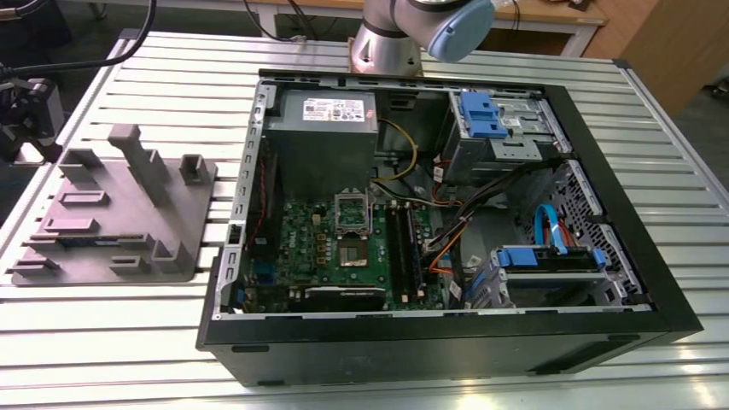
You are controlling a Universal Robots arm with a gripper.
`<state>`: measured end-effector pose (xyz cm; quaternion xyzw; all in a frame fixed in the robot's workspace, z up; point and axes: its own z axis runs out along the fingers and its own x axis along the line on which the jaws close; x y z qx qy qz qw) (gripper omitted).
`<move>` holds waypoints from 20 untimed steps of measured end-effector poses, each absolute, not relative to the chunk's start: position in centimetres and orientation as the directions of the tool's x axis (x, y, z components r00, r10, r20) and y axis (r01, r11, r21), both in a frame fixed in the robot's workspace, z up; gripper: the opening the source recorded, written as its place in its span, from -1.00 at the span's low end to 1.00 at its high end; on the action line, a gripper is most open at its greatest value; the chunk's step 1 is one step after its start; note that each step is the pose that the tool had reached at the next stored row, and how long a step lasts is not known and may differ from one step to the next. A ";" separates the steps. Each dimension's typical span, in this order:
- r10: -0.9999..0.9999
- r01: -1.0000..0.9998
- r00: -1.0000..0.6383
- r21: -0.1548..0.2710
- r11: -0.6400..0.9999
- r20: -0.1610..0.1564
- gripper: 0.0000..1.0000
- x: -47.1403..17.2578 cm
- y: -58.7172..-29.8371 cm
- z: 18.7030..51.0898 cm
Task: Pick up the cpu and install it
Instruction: 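Pick up the cpu and move it towards the insertion slot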
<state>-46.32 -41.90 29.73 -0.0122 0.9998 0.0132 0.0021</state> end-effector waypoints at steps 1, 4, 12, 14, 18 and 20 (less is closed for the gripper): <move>-0.024 -0.024 -1.000 0.026 0.999 -0.005 -0.06 -46.3 -41.9 29.8; -0.024 -0.024 -1.000 0.026 0.999 -0.005 -0.06 -46.3 -41.9 29.8; -0.024 -0.024 -1.000 0.026 0.999 -0.005 -0.06 -46.3 -41.9 30.0; -0.024 -0.024 -1.000 0.026 0.999 -0.005 -0.06 -46.3 -41.9 30.0; -0.024 -0.024 -1.000 0.026 0.999 -0.005 -0.06 -46.3 -41.9 30.1; -0.024 -0.024 -1.000 0.026 0.999 -0.005 -0.06 -46.3 -41.9 30.2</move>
